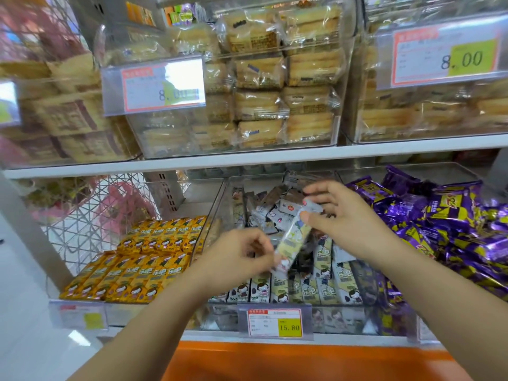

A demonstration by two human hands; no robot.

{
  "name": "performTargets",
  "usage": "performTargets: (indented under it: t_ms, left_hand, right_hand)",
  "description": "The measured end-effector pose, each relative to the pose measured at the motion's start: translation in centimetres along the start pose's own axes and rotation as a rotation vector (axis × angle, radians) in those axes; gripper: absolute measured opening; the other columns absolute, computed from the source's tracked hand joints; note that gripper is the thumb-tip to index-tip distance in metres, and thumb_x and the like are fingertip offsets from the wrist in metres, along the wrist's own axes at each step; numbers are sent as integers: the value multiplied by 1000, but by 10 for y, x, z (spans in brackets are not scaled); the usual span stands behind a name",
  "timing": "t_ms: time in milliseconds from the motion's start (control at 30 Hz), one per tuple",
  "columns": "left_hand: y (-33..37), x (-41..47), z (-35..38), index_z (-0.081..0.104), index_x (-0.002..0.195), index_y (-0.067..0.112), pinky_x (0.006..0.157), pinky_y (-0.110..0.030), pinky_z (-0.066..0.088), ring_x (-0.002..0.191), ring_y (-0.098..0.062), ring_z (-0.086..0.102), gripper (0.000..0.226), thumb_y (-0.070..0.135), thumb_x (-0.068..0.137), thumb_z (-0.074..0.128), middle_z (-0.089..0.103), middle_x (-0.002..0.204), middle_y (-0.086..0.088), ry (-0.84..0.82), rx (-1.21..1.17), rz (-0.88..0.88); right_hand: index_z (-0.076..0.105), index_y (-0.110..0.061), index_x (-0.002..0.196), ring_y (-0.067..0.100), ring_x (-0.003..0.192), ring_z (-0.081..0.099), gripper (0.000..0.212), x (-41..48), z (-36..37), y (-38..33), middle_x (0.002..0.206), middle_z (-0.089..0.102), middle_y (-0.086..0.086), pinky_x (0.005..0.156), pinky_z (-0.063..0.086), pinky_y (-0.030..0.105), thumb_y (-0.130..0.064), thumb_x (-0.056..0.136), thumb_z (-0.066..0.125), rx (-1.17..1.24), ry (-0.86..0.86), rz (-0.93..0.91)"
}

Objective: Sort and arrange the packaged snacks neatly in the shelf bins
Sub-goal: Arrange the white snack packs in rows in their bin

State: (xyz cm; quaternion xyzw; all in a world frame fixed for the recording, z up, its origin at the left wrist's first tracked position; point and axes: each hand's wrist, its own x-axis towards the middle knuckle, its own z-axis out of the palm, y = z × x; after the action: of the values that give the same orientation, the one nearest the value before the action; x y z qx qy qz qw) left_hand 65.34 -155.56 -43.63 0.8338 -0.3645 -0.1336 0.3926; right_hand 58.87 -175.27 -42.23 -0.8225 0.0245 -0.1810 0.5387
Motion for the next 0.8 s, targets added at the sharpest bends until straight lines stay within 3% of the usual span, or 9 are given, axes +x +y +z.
performTargets:
  t_ms: [133,267,333,433,533,667,800]
  left_hand:
    - [-4,2,3,63,84,27,67,-9,39,75,7,54,5,30,86,67,62,82,16,-28,240,29]
    - [-13,6,8,58,110,34,94,-12,32,109,1,45,23,32,88,65,49,117,13,-15,305,112]
    - [-16,8,13,53,127,33,104,-15,27,121,-3,37,39,35,90,62,41,130,11,-73,361,137]
    - [-24,9,17,43,139,35,113,-32,24,135,-11,28,51,43,91,57,30,146,9,-154,480,99]
    - [-30,12,16,44,139,37,114,-37,24,137,-14,27,48,48,93,51,29,150,8,-206,577,84]
    - [-28,16,12,45,137,39,113,-39,25,137,-14,28,47,48,92,53,32,150,8,-250,592,82]
    - [-16,26,6,57,126,35,110,-37,31,131,-14,36,36,42,91,58,42,141,7,-230,571,53]
  right_hand:
    - [51,-29,107,3,98,53,26,-1,23,16,97,50,-22,88,43,23,-19,87,65,-233,-113,36]
    - [52,-26,97,5,83,52,24,-1,47,32,95,54,-11,70,40,18,-12,84,67,-297,-119,27]
    - [51,-26,91,6,77,54,25,2,52,36,88,56,-8,69,45,20,-10,83,67,-312,-164,53]
    - [52,-27,98,12,92,61,27,4,46,35,98,64,-6,88,50,33,-5,87,62,-328,-313,142]
    - [55,-20,115,11,102,60,32,5,28,22,113,64,-2,87,48,23,2,93,48,-363,-400,145]
    - [64,-25,104,-4,89,59,30,5,-8,2,98,64,-11,78,47,8,0,91,52,-464,-130,-33]
    - [67,-25,105,-3,90,48,18,-4,-39,8,94,58,-18,77,35,14,-16,91,59,-699,2,-75]
